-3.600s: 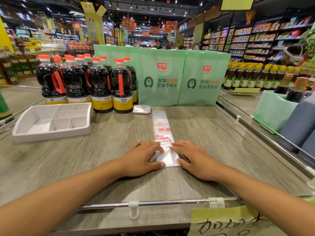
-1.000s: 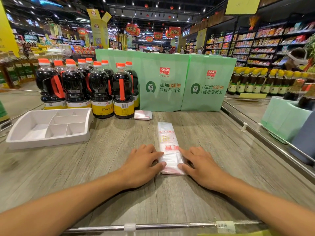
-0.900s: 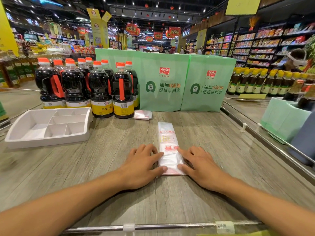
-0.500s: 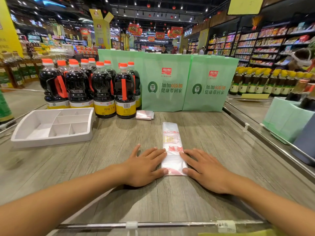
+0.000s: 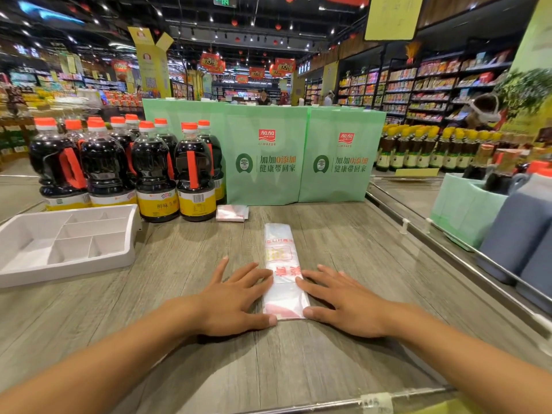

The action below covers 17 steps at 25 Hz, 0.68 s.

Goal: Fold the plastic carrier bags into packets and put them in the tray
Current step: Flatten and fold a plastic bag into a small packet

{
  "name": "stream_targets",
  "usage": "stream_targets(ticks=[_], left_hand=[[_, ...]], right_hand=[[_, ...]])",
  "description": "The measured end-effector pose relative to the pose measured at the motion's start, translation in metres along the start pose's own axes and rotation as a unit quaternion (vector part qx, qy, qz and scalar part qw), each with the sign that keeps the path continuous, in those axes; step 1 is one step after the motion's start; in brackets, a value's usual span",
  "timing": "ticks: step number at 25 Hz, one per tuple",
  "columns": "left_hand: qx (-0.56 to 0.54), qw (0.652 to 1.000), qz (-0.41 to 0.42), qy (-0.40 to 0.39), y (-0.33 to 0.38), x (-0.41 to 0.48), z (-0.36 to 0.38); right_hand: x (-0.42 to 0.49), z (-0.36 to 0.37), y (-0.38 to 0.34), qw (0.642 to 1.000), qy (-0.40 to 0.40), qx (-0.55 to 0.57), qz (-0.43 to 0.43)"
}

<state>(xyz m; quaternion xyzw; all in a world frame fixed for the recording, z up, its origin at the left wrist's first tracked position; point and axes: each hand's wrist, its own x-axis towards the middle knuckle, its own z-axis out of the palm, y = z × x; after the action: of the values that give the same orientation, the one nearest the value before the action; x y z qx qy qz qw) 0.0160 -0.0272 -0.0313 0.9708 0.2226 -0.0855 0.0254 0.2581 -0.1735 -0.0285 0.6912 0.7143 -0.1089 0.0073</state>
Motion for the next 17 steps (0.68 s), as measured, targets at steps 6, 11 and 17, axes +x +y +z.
stream_targets(ticks=[6,11,17], left_hand=[[-0.035,0.997,0.022,0.065,-0.006,0.004,0.0],[-0.06,0.995,0.018,0.084,-0.005,0.003,-0.005],[-0.084,0.988,0.032,0.122,-0.003,0.002,-0.004]], right_hand=[[0.002,0.001,0.003,0.997,0.063,0.031,-0.042],[-0.007,-0.008,-0.003,0.995,0.056,0.072,-0.04],[-0.005,-0.006,-0.003,0.991,0.098,0.085,-0.042]])
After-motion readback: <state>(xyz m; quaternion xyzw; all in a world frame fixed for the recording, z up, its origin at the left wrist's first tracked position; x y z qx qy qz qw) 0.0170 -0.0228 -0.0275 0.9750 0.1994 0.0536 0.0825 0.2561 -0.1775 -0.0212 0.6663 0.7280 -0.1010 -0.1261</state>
